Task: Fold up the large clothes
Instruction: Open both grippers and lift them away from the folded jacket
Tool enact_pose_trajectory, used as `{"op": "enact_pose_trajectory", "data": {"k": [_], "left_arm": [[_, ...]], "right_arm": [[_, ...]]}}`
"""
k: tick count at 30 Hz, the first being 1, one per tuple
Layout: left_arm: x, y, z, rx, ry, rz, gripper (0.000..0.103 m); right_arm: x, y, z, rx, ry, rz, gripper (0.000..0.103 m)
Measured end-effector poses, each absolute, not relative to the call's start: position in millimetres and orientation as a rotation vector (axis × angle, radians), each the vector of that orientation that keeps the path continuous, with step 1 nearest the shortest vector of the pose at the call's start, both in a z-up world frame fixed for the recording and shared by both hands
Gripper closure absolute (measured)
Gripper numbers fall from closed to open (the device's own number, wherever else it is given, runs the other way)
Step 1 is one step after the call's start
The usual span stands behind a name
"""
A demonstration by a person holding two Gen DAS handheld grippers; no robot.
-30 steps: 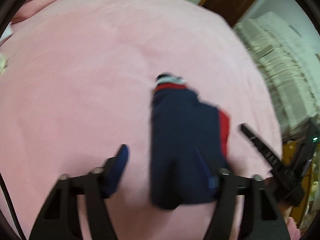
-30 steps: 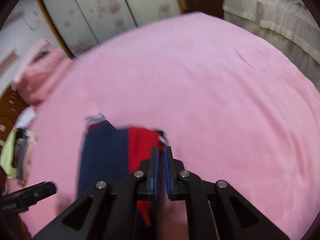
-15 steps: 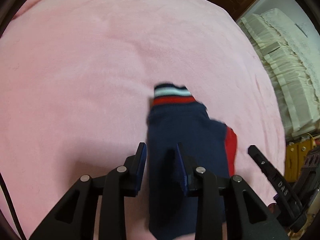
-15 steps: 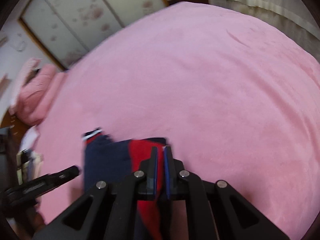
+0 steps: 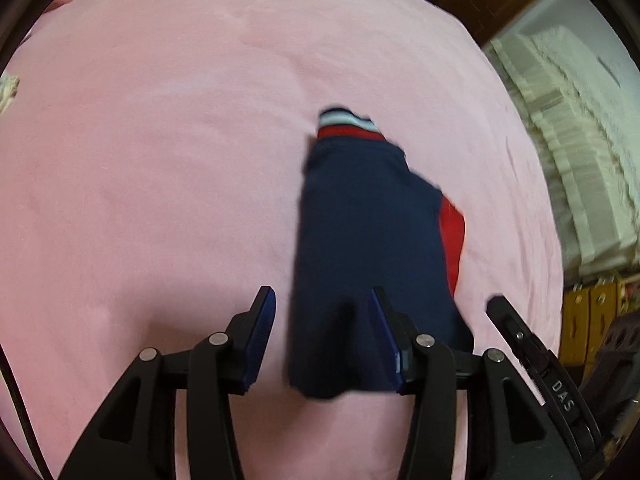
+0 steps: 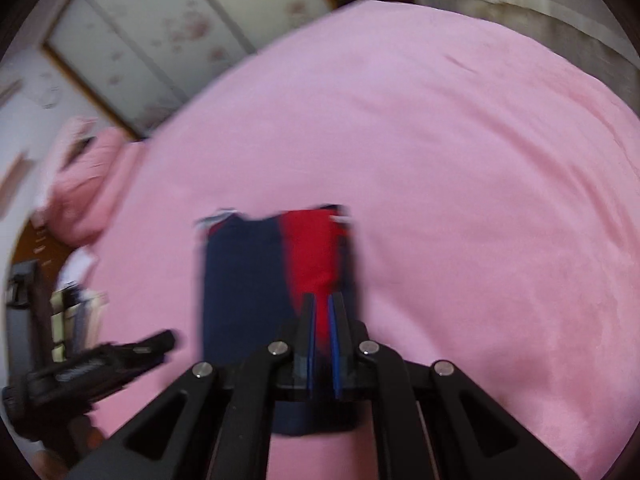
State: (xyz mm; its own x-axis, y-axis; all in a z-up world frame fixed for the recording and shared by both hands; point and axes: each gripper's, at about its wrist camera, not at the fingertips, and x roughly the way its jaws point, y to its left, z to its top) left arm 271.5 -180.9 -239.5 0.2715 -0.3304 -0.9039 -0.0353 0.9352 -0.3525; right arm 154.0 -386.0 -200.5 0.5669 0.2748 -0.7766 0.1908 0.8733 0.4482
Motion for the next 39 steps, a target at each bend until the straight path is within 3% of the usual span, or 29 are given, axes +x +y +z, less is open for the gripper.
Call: {"op": "enact_pose_trajectory", "data": {"k": [3, 6, 12, 15, 16, 18, 20, 22, 26, 39], "left_arm": [[258.8, -186.9, -255.5, -0.278, 1.351, -0.203, 0.055], [246.0, -182.3, -265.9, -0.295, 1.377, -0.167, 0.039], [219.2, -172.0, -251.4, -0.251, 1.381, -0.052, 0.033], [211.7, -170.8, -237.0, -0.215, 1.378, -0.043, 0.022], [209.8, -172.9, -231.9, -0.194, 1.377, -0.038, 0.017], [209.6, -175.3, -220.8, -0.149, 1.385, -0.035, 0.012], [211.1, -176.9, -211.0, -0.116, 1.391, -0.030, 0.010], [213.0, -176.6, -201.9, -0.074, 1.397, -0.029, 0.008], [215.3, -175.0, -187.0, -0.039, 1.393, -0.060, 0.008], [209.0, -186.0, -174.5, 0.034, 1.376, -0.109, 0.008]], "right_arm": [[149.9, -370.1, -207.1, 0.459, 1.055, 0.097, 0.097], [141.5, -372.5, -227.6, 0.438, 1.126, -0.004, 0.097], [120.1, -369.2, -212.7, 0.280, 1.157, -0.092, 0.097], [116.8, -353.6, -202.4, 0.303, 1.225, -0.002, 0.097], [117.2, -351.2, -199.9, 0.306, 1.243, 0.022, 0.095], [115.6, -345.7, -190.9, 0.305, 1.274, 0.055, 0.077], [123.2, -336.3, -184.2, 0.321, 1.281, 0.072, 0.043], [119.3, -338.1, -172.5, 0.331, 1.268, 0.065, 0.035], [120.2, -338.9, -157.1, 0.301, 1.279, 0.042, 0.027], [116.7, -343.8, -157.3, 0.290, 1.313, 0.048, 0.027]]}}
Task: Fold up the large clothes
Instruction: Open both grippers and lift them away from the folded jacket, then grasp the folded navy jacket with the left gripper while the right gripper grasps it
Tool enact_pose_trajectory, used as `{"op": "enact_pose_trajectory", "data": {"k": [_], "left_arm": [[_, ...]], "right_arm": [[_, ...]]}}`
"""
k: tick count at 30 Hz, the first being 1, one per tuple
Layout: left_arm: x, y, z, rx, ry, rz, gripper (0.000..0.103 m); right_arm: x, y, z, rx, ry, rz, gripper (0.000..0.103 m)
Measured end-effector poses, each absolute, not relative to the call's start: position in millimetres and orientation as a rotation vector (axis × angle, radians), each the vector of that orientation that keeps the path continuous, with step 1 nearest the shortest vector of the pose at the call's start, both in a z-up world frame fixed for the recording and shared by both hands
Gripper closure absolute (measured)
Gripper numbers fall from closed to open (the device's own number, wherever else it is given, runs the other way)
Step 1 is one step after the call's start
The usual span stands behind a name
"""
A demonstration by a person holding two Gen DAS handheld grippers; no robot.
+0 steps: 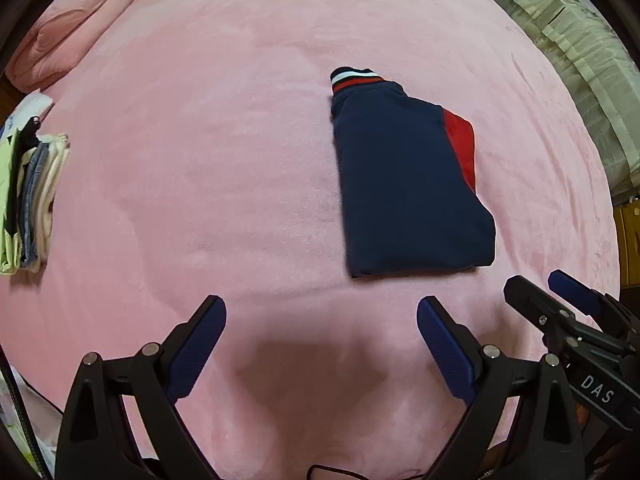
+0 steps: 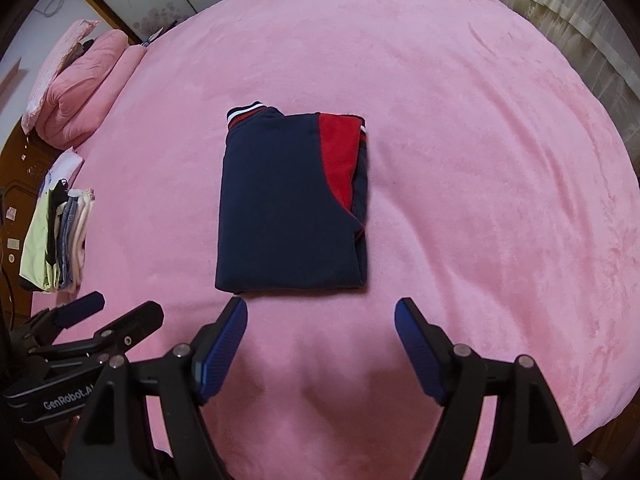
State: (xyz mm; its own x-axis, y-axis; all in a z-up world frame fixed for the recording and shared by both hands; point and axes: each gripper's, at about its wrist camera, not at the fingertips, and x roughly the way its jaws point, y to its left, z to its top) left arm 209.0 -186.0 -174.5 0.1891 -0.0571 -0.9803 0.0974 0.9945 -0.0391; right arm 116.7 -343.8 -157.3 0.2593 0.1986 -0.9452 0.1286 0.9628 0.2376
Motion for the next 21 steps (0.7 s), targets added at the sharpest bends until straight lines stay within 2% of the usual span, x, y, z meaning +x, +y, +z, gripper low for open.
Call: {"op": "enact_pose_trajectory", "data": {"k": [11, 16, 21], "left_arm": [[246.3, -171.3, -214.5, -0.144, 1.435, -0.138, 0.008], [278.0, -164.6, -237.1, -0.351, 1.428, -0.206, 0.008], [305.1, -163.8, -267.6, -0.570, 1.411, -0.286, 0.008]], "right_arm": [[136.5, -363.5, -199.3, 0.430, 1.352, 0.158, 0.027], [161.7, -388.6, -228.8, 0.663, 1.319, 0.206, 0.027], [187.2, -411.6, -289.1, 0.965, 1.310, 0.243, 0.027]]}}
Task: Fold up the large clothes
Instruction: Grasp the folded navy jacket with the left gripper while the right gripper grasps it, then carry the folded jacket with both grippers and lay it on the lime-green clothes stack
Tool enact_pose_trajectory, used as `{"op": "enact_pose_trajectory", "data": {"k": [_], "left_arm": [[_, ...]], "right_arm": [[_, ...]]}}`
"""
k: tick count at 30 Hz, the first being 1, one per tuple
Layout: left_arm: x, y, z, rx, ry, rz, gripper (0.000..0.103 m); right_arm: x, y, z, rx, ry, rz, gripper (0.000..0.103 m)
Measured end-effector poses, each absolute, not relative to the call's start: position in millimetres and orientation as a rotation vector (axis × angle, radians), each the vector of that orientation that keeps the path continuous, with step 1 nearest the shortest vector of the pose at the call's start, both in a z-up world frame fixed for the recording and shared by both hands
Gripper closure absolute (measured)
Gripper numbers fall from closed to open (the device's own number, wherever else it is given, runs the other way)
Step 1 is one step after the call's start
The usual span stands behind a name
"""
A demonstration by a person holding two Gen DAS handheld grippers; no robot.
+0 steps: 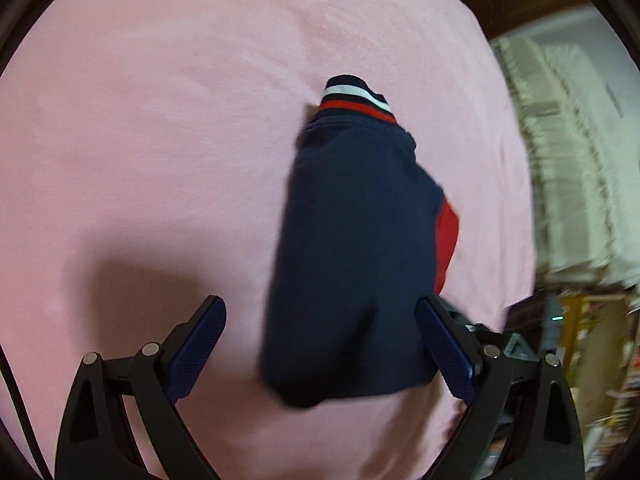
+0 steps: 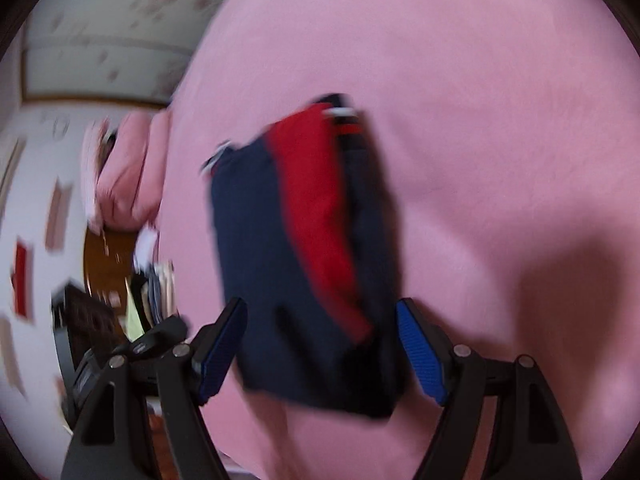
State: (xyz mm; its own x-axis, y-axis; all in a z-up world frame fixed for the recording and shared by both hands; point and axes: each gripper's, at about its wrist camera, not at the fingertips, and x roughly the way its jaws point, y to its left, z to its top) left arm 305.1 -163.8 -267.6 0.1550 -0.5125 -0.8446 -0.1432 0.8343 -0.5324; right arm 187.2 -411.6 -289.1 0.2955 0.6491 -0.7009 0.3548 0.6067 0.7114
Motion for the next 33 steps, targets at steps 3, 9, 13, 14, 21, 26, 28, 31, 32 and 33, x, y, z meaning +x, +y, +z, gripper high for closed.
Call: {"op": "enact_pose_trajectory", "data": {"k": [3, 9, 13, 14, 21, 26, 28, 31, 32, 33], "left_arm": [[317.9, -169.1, -286.6, -0.619, 1.427, -0.301, 0.008], [330.5, -186.0, -320.9, -0.721, 1.499, -0.380, 0.008], [331.6, -204.1, -325.4, -0.605, 1.538, -0.403, 0.017], [331.2, -207.9, -323.4, -0.566, 1.542, -0.398, 0.020], [321.4, -213.6, -302.2, -0.557, 1.563, -0.392, 0.039], [275.0, -217.1, -274.7, -0.612, 1.666, -0.352, 0.044], [246.5, -221.1, -258.8, -0.610, 1.707, -0.362, 0.044], [209.7, -226.4, -232.9, -0.564, 1.770, -0.411, 0.045], [199.9, -228.0, -224.5, -0.543, 1.786, -0.427, 0.046], [185.8, -228.6, -212.7, -0.518, 1.797, -0.441, 0.046]], "right_arm": [[195.7, -415.9, -306.0, 1.047, 1.285, 0.253, 0.027], [205.3, -405.8, -312.7, 1.060, 1.253, 0.284, 0.044], [213.2, -400.9, -315.5, 1.071, 1.260, 0.333, 0.059], [215.5, -399.8, -314.6, 1.058, 1.267, 0.354, 0.064], [220.1, -392.0, -293.5, 0.968, 1.306, 0.390, 0.073], [202.4, -381.2, -255.1, 0.851, 1.369, 0.352, 0.075], [181.1, -378.1, -238.4, 0.850, 1.419, 0.338, 0.075], [147.6, -372.7, -208.2, 0.798, 1.463, 0.364, 0.076], [137.1, -371.0, -200.0, 0.784, 1.477, 0.375, 0.076], [126.2, -369.3, -191.2, 0.769, 1.491, 0.387, 0.076]]}}
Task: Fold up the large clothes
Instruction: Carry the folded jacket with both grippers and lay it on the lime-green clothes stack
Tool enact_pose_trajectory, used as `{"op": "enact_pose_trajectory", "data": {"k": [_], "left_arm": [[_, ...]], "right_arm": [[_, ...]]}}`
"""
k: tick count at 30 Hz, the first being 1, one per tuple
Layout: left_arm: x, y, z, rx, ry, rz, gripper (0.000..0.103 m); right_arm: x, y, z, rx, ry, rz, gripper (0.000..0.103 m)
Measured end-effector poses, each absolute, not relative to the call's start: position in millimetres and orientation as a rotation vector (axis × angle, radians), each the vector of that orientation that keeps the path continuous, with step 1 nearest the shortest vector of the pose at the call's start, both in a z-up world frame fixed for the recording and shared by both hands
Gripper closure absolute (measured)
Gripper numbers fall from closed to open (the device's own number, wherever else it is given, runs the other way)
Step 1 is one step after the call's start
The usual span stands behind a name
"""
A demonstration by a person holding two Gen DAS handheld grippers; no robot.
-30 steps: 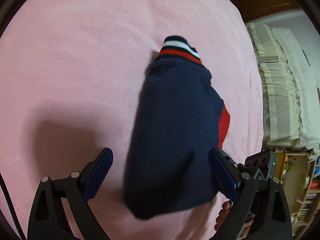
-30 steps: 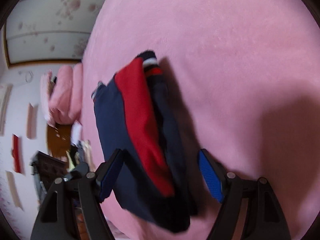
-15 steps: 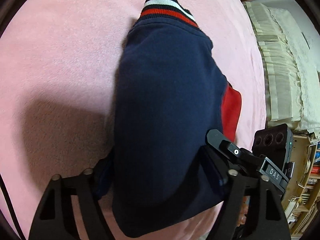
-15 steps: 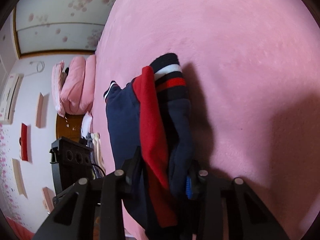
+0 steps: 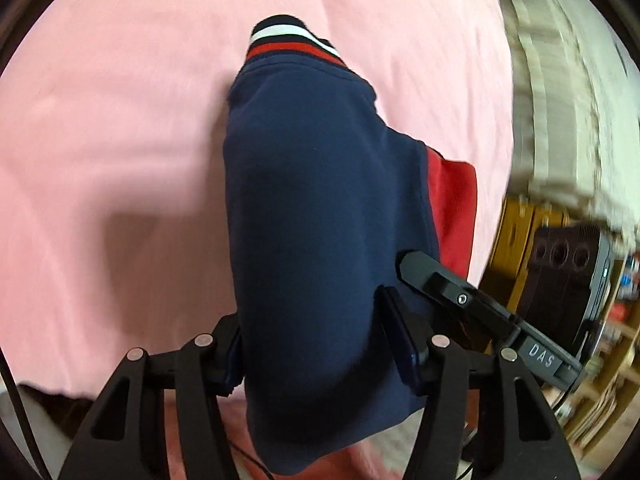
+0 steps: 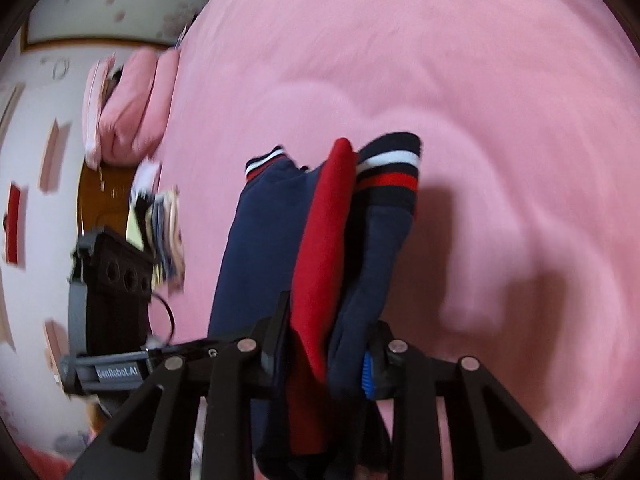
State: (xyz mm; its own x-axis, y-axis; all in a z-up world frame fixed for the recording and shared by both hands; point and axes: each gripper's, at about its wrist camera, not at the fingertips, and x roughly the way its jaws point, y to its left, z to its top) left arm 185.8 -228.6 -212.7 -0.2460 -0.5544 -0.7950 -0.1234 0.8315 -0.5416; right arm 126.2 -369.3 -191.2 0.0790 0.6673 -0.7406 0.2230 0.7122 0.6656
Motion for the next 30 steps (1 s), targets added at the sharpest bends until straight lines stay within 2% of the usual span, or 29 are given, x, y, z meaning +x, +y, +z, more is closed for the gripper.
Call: {"op": "enact_pose_trajectory", "data": {"k": [6, 14, 22, 30], "left_arm": [[119.2, -198.2, -164.4, -0.511, 1.813, -0.472, 0.046], [76.4, -70.6, -119.1, -0.579, 1.739, -0.387, 0.046], [115.9, 123.5, -75.6, -0.491, 1.589, -0.315, 0.046], [199.0, 287.9, -14.3, -0.374, 1.396, -0.206, 0.046]], "right_arm": [[58.7, -339.5, -136.9, 0.725, 1.545, 0.491, 0.076], [31.7, -223.6, -99.7, 0.698, 1.568, 0.607, 0.076], [68.5, -47.1, -71.7, 0.695, 1.488, 0.679, 0.076], [170.3, 124.9, -45.2, 0.773, 1.366, 0.777, 0.075]]}}
